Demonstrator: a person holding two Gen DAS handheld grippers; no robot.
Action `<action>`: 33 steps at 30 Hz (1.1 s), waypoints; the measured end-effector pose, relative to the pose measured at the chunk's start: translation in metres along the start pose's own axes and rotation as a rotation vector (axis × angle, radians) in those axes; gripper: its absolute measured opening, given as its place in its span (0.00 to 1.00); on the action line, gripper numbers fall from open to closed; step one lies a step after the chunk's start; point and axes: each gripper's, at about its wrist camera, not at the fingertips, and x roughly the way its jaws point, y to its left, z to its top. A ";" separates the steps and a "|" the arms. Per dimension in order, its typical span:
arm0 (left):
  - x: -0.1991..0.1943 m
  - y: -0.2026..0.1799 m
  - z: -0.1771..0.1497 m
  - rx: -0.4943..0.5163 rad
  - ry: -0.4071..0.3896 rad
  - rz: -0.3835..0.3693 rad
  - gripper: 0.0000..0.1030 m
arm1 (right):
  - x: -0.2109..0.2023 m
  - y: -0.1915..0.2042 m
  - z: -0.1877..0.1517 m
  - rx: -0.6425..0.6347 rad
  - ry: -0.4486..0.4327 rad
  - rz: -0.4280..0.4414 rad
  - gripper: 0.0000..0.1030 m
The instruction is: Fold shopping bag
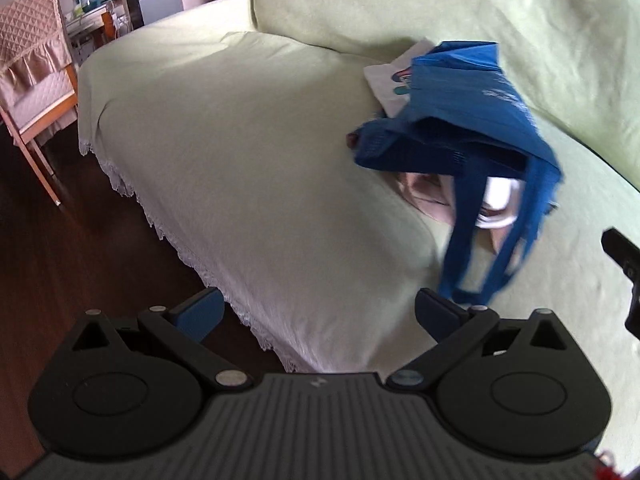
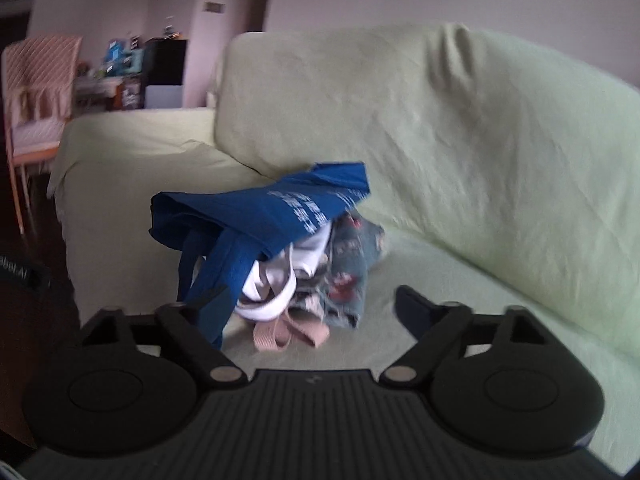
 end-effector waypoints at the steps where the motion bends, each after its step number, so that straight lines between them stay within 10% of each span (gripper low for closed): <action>1: 0.006 0.000 0.002 0.000 -0.004 0.003 0.99 | 0.008 0.007 0.003 -0.039 -0.016 0.015 0.60; 8: 0.034 0.003 0.014 -0.018 -0.011 -0.021 0.99 | 0.060 0.049 0.022 -0.250 -0.084 0.106 0.51; 12: 0.048 -0.001 0.023 -0.029 -0.013 -0.027 0.99 | 0.081 0.056 0.025 -0.278 -0.052 0.114 0.17; 20: 0.056 -0.005 0.034 -0.109 -0.046 -0.118 0.99 | 0.069 -0.017 0.021 0.329 -0.080 0.255 0.12; 33: 0.072 0.017 0.062 -0.430 -0.043 -0.453 0.98 | 0.075 -0.042 -0.004 0.571 -0.033 0.271 0.12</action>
